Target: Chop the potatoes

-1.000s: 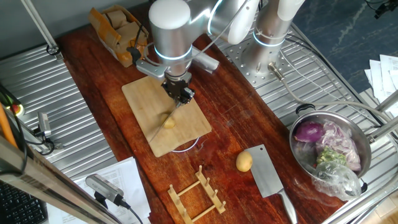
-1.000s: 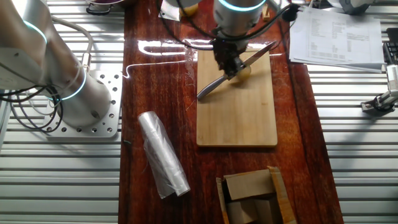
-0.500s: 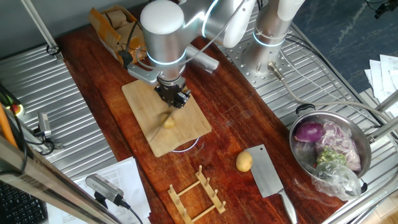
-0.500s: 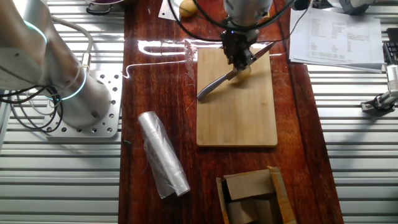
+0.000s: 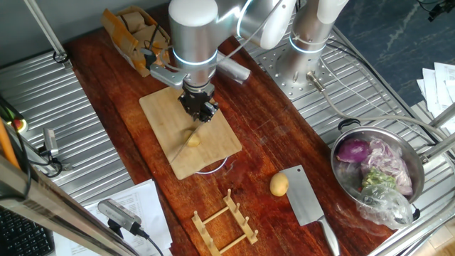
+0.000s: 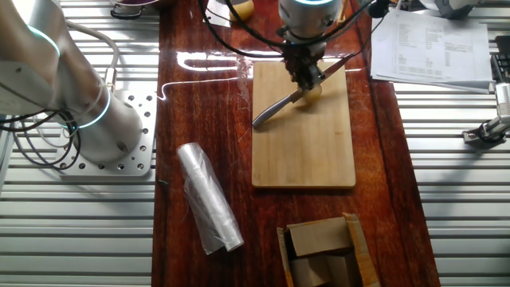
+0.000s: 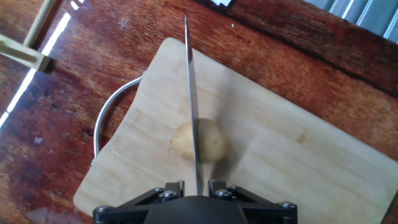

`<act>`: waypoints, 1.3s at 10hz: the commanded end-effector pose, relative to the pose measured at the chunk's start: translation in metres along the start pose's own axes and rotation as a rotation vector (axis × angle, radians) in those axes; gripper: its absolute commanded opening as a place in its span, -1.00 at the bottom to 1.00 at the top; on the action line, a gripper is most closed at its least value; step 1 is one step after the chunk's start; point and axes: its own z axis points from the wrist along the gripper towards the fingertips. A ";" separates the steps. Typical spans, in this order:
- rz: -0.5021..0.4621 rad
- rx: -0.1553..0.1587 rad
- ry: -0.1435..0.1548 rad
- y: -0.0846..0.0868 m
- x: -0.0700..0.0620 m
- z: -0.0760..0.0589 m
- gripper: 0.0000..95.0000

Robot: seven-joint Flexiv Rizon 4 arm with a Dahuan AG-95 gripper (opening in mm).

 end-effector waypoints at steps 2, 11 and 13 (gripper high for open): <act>0.005 0.005 0.006 -0.003 -0.008 0.008 -0.60; 0.045 -0.003 0.005 -0.006 -0.022 0.015 -0.60; 0.046 -0.007 0.000 -0.006 -0.023 0.017 -0.60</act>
